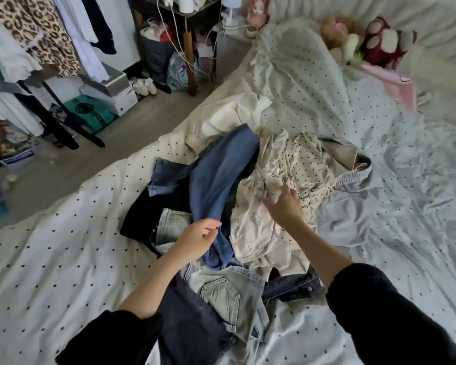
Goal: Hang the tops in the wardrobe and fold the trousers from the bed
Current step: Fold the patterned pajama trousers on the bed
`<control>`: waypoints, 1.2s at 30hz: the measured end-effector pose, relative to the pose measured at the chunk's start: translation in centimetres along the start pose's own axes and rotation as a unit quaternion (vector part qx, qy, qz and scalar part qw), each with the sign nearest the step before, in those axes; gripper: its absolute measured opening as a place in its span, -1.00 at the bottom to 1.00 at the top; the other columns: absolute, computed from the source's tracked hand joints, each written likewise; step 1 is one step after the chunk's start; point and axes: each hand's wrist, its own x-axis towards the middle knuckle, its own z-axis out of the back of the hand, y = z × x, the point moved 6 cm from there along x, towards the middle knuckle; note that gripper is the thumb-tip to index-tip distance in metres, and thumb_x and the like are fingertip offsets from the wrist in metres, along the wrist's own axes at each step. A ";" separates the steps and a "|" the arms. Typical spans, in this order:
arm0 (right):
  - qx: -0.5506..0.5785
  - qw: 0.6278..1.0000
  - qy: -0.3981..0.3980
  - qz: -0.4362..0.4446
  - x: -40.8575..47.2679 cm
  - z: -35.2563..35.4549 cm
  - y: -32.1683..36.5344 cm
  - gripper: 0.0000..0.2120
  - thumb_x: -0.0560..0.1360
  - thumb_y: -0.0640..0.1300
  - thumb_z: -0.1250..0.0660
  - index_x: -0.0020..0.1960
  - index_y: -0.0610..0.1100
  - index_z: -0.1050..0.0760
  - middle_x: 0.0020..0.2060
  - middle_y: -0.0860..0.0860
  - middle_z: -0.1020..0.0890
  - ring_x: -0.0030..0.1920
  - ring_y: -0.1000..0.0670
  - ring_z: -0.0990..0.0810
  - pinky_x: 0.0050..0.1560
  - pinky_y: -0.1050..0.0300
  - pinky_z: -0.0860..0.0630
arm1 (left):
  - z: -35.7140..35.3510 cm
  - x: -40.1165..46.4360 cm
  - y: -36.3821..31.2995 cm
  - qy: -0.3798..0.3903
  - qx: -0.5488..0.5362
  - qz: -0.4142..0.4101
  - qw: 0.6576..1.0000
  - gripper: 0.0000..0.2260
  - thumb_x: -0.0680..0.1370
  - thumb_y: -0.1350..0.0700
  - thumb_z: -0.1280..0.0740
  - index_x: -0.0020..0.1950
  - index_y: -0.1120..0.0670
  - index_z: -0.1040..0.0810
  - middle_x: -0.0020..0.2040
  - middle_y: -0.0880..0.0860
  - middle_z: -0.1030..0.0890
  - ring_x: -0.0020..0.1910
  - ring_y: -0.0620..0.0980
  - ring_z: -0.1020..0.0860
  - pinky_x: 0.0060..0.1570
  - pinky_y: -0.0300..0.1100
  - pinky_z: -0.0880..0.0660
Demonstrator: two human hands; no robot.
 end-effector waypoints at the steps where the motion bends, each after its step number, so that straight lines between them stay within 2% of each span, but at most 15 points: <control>1: 0.023 0.999 -0.011 -0.022 1.0 -0.2 -0.3 -0.31 0.53 0.07 -0.29 0.49 -0.21 -0.08 0.35 -0.18 -0.31 0.34 -0.20 -0.34 0.33 -0.11 -0.34 | -0.1 0.9 0.3 0.002 0.000 -0.002 1.000 -0.74 0.62 0.17 -0.16 0.29 0.09 -0.47 0.23 0.01 -0.53 0.16 -0.10 -0.49 0.03 -0.36 -0.36; 3: 0.061 0.996 -0.045 -0.045 2.4 -0.5 -0.8 -0.55 0.55 -0.01 -0.27 0.35 -0.20 -0.31 0.11 -0.14 -0.51 0.06 -0.14 -0.54 0.03 -0.01 -0.51 | -0.4 2.0 0.6 0.005 -0.001 -0.008 1.000 -0.74 0.62 0.16 -0.16 0.28 0.06 -0.47 0.23 -0.01 -0.53 0.16 -0.11 -0.49 0.06 -0.34 -0.36; 5: 0.087 0.992 -0.084 -0.034 2.8 -0.6 -1.1 -0.87 0.59 -0.15 -0.20 0.00 -0.18 -0.49 -0.24 -0.06 -0.55 -0.32 -0.03 -0.50 -0.34 0.17 -0.42 | -0.9 2.7 0.8 0.012 -0.006 -0.013 1.000 -0.74 0.61 0.16 -0.17 0.28 0.05 -0.47 0.24 0.00 -0.53 0.16 -0.13 -0.48 0.06 -0.35 -0.36; 7: 0.138 0.987 -0.086 -0.008 2.2 -1.0 -1.2 -0.79 0.59 -0.17 -0.22 -0.20 -0.18 -0.47 -0.41 -0.01 -0.48 -0.46 0.06 -0.36 -0.44 0.22 -0.30 | -1.4 3.1 0.5 0.012 -0.011 -0.015 1.000 -0.72 0.61 0.16 -0.19 0.32 0.07 -0.44 0.29 0.02 -0.49 0.21 -0.09 -0.48 0.10 -0.33 -0.37; 10: 0.201 0.978 -0.046 0.024 -0.6 -0.4 -2.1 -0.78 0.53 -0.15 -0.31 -0.18 -0.30 -0.54 -0.45 -0.04 -0.48 -0.49 0.07 -0.31 -0.48 0.27 -0.26 | -1.8 3.8 -1.5 -0.025 -0.041 -0.021 0.999 -0.64 0.60 0.11 -0.23 0.40 0.12 -0.36 0.36 0.06 -0.42 0.29 -0.02 -0.43 0.21 -0.20 -0.38; 12: 0.192 0.980 -0.011 0.052 -2.8 0.4 -2.9 -0.82 0.51 -0.15 -0.35 -0.14 -0.28 -0.58 -0.39 -0.12 -0.57 -0.48 0.06 -0.36 -0.50 0.30 -0.33 | -1.9 4.5 -3.7 -0.051 -0.070 -0.027 0.996 -0.59 0.59 0.01 -0.23 0.40 0.11 -0.36 0.36 0.06 -0.43 0.30 -0.05 -0.41 0.18 -0.24 -0.35; 15: 0.171 0.980 0.029 0.099 -6.1 2.2 -4.1 -0.83 0.48 -0.17 -0.39 -0.11 -0.31 -0.61 -0.22 -0.19 -0.66 -0.31 -0.08 -0.57 -0.21 0.14 -0.54 | -3.8 5.7 -7.6 -0.019 -0.077 -0.019 0.997 -0.43 0.50 -0.22 -0.25 0.43 0.04 -0.32 0.40 0.00 -0.40 0.34 -0.09 -0.36 0.19 -0.24 -0.30; 18: 0.171 0.976 0.054 0.123 -9.1 4.1 -5.7 -0.81 0.47 -0.17 -0.40 -0.11 -0.33 -0.61 -0.18 -0.16 -0.67 -0.29 0.11 -0.58 -0.20 0.37 -0.51 | -6.6 5.4 -11.4 -0.005 0.014 -0.008 1.000 -0.28 0.44 -0.28 -0.31 0.46 0.09 -0.27 0.40 0.03 -0.40 0.36 0.04 -0.37 0.31 -0.01 -0.35; 19: 0.171 0.975 0.063 0.127 -9.5 4.5 -6.0 -0.81 0.47 -0.17 -0.41 -0.09 -0.32 -0.61 -0.16 -0.16 -0.67 -0.29 0.17 -0.57 -0.19 0.40 -0.50 | -7.1 5.3 -11.9 -0.015 0.026 0.004 1.000 -0.32 0.45 -0.21 -0.35 0.44 0.11 -0.28 0.35 0.05 -0.44 0.33 0.07 -0.40 0.28 0.02 -0.38; 21: 0.163 0.976 0.068 0.127 -10.7 5.7 -7.1 -0.79 0.47 -0.16 -0.40 -0.04 -0.32 -0.62 -0.10 -0.15 -0.67 -0.22 0.11 -0.59 -0.12 0.31 -0.54 | -8.4 4.3 -12.9 -0.030 0.012 0.027 0.999 -0.53 0.47 -0.03 -0.38 0.31 0.09 -0.37 0.13 0.03 -0.55 0.16 0.08 -0.51 0.12 -0.02 -0.47; 24: 0.132 0.982 0.078 0.113 -12.6 6.9 -9.8 -0.77 0.48 -0.12 -0.39 -0.01 -0.30 -0.60 -0.04 -0.13 -0.66 -0.10 -0.03 -0.62 -0.07 0.23 -0.56 | -9.9 1.1 -14.1 -0.052 0.056 0.013 0.997 -0.89 0.49 0.00 -0.35 -0.07 -0.04 -0.45 -0.19 -0.08 -0.55 -0.22 -0.08 -0.53 -0.31 -0.20 -0.38; 27: 0.144 0.978 0.117 0.095 -15.4 7.4 -12.7 -0.78 0.48 -0.10 -0.39 -0.04 -0.27 -0.60 -0.06 -0.08 -0.65 -0.10 -0.05 -0.61 -0.06 0.19 -0.54 | -11.3 -2.5 -15.1 -0.069 0.113 -0.025 0.991 -0.89 0.47 0.00 -0.37 -0.08 0.01 -0.58 -0.05 0.00 -0.56 -0.12 -0.01 -0.52 -0.20 -0.17 -0.41; 30: 0.166 0.972 0.137 0.096 -18.7 8.6 -15.2 -0.79 0.48 -0.12 -0.39 -0.03 -0.29 -0.59 -0.12 -0.02 -0.61 -0.16 0.08 -0.56 -0.14 0.38 -0.46 | -12.2 -6.3 -17.3 -0.095 0.117 -0.095 0.984 -0.86 0.45 0.10 -0.39 -0.04 0.11 -0.64 0.02 0.05 -0.54 -0.01 0.00 -0.48 0.00 -0.14 -0.43; 33: 0.196 0.968 0.118 0.097 -21.5 10.3 -18.0 -0.83 0.48 -0.22 -0.38 0.00 -0.32 -0.59 -0.13 -0.09 -0.65 -0.14 0.05 -0.59 -0.06 0.29 -0.50 | -13.9 -10.3 -20.4 -0.071 0.075 -0.169 0.980 -0.93 0.49 0.19 -0.35 -0.07 0.13 -0.60 -0.12 0.02 -0.60 -0.19 -0.07 -0.49 -0.26 -0.43 -0.34; 36: 0.257 0.957 0.093 0.094 -24.6 12.7 -21.1 -0.94 0.49 -0.27 -0.35 -0.07 -0.27 -0.57 -0.27 -0.01 -0.57 -0.30 0.16 -0.50 -0.26 0.42 -0.39 | -16.1 -14.4 -23.5 -0.063 0.037 -0.211 0.975 -0.96 0.51 0.22 -0.34 -0.13 0.15 -0.57 -0.24 0.02 -0.59 -0.26 -0.05 -0.51 -0.32 -0.42 -0.33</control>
